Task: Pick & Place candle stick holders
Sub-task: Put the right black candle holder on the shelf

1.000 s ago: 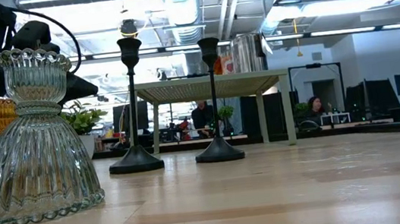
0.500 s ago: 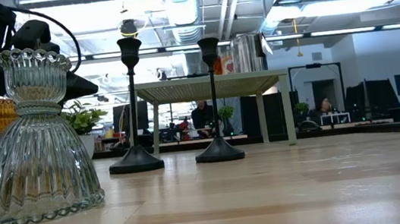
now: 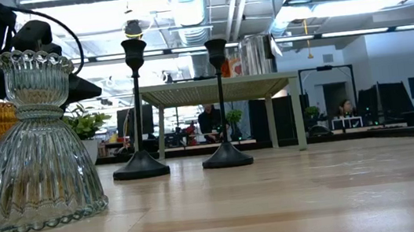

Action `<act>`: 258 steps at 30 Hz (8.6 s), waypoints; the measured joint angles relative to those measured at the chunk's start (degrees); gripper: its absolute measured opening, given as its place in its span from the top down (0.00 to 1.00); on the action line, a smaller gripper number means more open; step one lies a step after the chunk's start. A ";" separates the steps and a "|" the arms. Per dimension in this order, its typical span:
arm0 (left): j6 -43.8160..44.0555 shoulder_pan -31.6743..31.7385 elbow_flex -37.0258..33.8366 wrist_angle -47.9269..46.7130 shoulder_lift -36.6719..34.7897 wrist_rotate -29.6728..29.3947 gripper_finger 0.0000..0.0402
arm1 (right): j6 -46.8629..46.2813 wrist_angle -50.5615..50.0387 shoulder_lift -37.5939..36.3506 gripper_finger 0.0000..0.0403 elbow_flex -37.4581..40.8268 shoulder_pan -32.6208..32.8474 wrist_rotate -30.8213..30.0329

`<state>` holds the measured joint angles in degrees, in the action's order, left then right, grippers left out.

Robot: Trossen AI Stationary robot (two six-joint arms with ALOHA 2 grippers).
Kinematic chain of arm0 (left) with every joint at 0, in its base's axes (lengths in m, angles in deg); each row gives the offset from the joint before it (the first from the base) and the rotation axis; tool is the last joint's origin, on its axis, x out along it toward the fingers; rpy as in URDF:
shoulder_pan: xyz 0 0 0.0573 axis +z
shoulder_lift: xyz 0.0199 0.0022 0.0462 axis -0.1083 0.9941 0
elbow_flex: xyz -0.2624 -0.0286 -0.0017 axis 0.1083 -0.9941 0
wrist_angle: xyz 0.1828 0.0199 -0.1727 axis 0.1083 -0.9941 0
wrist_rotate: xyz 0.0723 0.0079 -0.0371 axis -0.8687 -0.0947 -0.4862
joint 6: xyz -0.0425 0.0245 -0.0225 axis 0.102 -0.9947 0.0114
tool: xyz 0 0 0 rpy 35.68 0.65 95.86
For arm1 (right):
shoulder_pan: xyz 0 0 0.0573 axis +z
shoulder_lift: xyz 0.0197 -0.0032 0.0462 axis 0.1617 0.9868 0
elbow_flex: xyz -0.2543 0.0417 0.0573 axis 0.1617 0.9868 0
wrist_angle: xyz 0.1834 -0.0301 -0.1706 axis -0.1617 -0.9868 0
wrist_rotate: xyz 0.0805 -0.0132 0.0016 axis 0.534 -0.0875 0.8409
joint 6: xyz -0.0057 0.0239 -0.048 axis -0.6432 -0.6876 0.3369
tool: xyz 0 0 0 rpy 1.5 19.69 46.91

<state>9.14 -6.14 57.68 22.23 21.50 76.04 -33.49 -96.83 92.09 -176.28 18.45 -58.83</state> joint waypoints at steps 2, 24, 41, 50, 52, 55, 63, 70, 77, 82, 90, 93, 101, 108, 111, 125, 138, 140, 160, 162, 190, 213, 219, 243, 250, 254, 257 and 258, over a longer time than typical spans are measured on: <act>-0.02 0.00 0.00 0.00 -0.02 0.00 0.97 | 0.28 -1.20 1.26 0.81 0.01 -1.11 0.34; -0.01 0.00 0.00 0.02 -0.02 -0.02 0.97 | 0.63 5.33 1.47 0.86 23.06 -4.79 6.87; 0.00 -0.02 0.00 0.02 -0.02 -0.02 0.97 | 3.74 12.59 1.64 0.86 29.87 -4.24 13.42; 0.00 -0.02 0.00 0.02 -0.02 -0.02 0.97 | 5.44 17.30 1.85 0.86 33.33 -4.24 13.44; 0.00 -0.01 0.00 0.02 -0.02 -0.02 0.97 | 5.43 17.60 1.88 0.86 34.40 -4.34 13.37; 0.00 -0.02 0.00 0.02 -0.02 -0.02 0.97 | 5.45 20.56 1.71 0.86 36.34 -4.31 12.90; 0.00 -0.01 0.00 0.02 -0.02 -0.02 0.97 | 6.71 21.77 1.73 0.86 36.69 -4.28 11.51; 0.00 -0.01 0.00 0.02 -0.02 -0.02 0.97 | 6.80 21.24 1.71 0.86 36.71 -4.90 10.49; 0.02 -0.01 0.01 0.02 -0.02 -0.02 0.97 | 6.77 19.00 2.31 0.86 36.82 -5.46 10.07; 0.37 0.00 0.00 0.04 0.00 0.00 0.97 | 6.57 19.08 2.52 0.86 37.31 -6.16 9.26; 0.39 -0.01 0.00 0.04 0.00 0.00 0.97 | 5.43 18.64 2.45 0.97 37.33 -6.64 8.33; 0.40 0.00 0.00 0.05 0.00 0.00 0.97 | 5.36 17.57 2.50 0.97 36.37 -6.65 7.05; 0.41 -0.01 0.01 0.05 0.00 0.00 0.97 | 6.07 12.84 2.78 1.00 29.72 -6.60 7.45; 0.42 -0.02 0.00 0.04 0.00 0.00 0.97 | 8.91 4.45 2.69 1.00 21.41 -6.65 2.71; 0.42 -0.01 0.00 0.05 0.00 0.00 0.97 | 10.11 -0.24 2.64 1.00 17.07 -6.80 0.43; 0.42 -0.02 0.00 0.06 0.00 0.00 0.97 | 12.02 -14.49 2.61 1.00 -0.06 -7.70 -7.65; 0.42 0.00 0.00 0.20 0.00 -0.02 0.97 | 27.08 -10.36 3.51 1.00 -1.51 -13.10 -18.03; 0.42 0.00 0.00 0.20 0.00 -0.02 0.97 | 27.98 -10.36 3.85 1.00 -2.19 -14.45 -17.77; 0.39 -0.01 0.00 0.20 0.00 -0.24 0.97 | 29.41 -11.58 3.53 1.00 -2.24 -19.93 -11.08; 0.39 0.00 0.00 0.20 0.00 -0.32 0.97 | 29.40 -11.52 3.52 1.00 -2.24 -19.93 -10.70; 0.39 -0.02 0.00 0.20 0.00 -0.44 0.97 | 30.54 -9.52 3.46 1.00 0.69 -21.33 -8.97; 0.39 -0.02 0.00 0.20 0.00 -0.44 0.97 | 30.30 -6.32 3.33 0.99 3.29 -22.42 -7.57; 0.39 0.00 0.00 0.20 0.00 -0.44 0.97 | 30.30 -3.84 3.60 0.90 3.46 -22.45 -7.92; 0.39 -0.01 0.01 0.20 -0.01 -0.42 0.97 | 30.72 -2.51 3.63 0.86 3.46 -21.18 -7.74; 0.39 -0.02 0.00 0.20 0.00 -0.42 0.97 | 30.74 -2.51 3.57 0.77 3.44 -21.18 -9.20; 0.39 -0.01 0.01 0.20 0.00 -0.42 0.97 | 30.98 -2.51 3.54 0.72 3.44 -21.18 -9.65; 0.39 0.00 0.01 0.20 0.00 -0.42 0.97 | 31.28 -2.26 3.54 0.70 3.36 -21.05 -9.67; 0.39 -0.02 0.00 0.20 0.00 -0.42 0.97 | 31.30 -2.18 3.54 0.70 3.07 -20.92 -9.67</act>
<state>9.53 -6.16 57.68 22.42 21.50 75.62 -2.19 -99.01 95.63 -173.21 -2.46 -68.49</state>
